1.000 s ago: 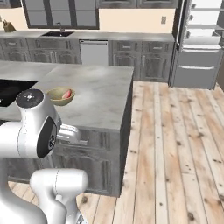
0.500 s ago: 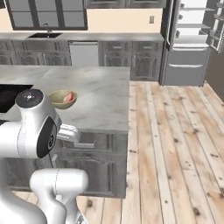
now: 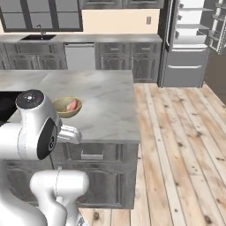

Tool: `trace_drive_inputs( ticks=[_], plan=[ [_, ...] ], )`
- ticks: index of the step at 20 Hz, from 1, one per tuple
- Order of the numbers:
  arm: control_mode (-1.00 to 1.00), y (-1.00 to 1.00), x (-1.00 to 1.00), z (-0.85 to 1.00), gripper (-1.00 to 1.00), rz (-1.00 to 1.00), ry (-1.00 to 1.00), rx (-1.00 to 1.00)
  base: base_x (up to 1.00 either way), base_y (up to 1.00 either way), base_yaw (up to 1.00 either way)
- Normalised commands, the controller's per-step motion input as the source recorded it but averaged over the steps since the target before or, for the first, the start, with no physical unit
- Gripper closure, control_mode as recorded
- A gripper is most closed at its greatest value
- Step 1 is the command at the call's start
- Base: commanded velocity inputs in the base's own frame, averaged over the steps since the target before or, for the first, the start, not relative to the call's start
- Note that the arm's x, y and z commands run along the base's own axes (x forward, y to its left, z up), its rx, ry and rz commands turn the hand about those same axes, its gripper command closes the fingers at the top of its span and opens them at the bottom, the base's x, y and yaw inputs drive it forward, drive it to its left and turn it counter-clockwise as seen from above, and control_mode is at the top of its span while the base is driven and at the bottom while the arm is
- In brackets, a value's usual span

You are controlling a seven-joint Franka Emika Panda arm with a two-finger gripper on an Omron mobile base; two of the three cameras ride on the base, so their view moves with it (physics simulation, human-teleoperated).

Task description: Place one of the steaks on the plate and the other in the bowl. Then place the bowl in the fridge.

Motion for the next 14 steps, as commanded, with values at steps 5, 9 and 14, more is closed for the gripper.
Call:
trace_drive_inputs(
  ticks=[5,9,14],
  plan=[
    [1.00,0.00,0.00,0.00,-1.00,0.00,0.00,0.00,0.31,0.50,-0.05],
    [1.00,0.00,0.00,0.00,-1.00,0.00,0.00,0.00,0.39,0.49,-0.01],
    [1.00,0.00,0.00,0.00,-1.00,0.00,0.00,0.00,0.41,0.47,0.00]
  ],
)
